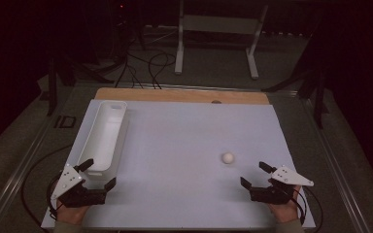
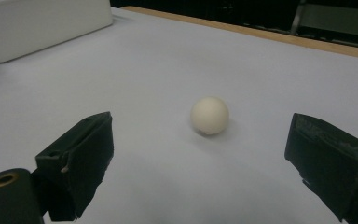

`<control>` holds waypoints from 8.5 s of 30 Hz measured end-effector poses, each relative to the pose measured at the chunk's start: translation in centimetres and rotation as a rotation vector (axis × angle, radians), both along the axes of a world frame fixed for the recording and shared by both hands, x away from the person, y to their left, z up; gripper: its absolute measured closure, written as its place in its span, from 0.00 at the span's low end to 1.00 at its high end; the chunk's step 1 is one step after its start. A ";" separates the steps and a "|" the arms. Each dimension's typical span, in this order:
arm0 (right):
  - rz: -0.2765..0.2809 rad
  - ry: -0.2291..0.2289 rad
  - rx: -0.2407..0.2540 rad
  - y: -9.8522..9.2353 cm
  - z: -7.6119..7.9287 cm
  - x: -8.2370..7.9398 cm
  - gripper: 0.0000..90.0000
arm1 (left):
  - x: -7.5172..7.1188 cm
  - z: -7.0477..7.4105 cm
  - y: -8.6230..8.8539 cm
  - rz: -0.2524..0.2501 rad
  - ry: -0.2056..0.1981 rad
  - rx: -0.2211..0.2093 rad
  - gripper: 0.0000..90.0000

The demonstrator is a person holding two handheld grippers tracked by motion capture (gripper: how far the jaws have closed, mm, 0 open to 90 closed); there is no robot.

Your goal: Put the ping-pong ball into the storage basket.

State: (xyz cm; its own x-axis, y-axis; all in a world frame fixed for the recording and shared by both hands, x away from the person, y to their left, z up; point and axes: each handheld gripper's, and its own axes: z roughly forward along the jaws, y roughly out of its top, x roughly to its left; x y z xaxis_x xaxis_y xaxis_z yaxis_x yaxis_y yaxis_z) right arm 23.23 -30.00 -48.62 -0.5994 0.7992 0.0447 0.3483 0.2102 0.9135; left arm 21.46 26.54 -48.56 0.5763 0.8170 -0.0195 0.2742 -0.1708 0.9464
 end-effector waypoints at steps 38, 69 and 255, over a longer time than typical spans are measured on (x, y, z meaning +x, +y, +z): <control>-0.038 0.043 -0.046 1.7 2.0 0.8 0.08 | -0.4 0.1 -0.4 0.006 -0.014 0.016 0.00; -0.020 0.113 -0.134 3.9 3.5 3.3 0.08 | -0.4 0.0 -0.7 -0.007 -0.017 0.032 0.00; 0.032 0.569 -0.555 8.7 0.3 13.9 0.30 | -0.2 -0.3 -0.6 -0.014 -0.007 0.046 0.00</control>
State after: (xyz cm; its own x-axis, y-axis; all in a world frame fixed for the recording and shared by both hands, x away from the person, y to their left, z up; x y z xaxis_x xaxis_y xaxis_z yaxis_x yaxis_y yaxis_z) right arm 37.13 -21.30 -48.30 -0.6272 0.7773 -0.0485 0.7164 0.6002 0.3557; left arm 21.24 25.91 -48.82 0.5881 0.8085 0.0220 0.2650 -0.2184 0.9392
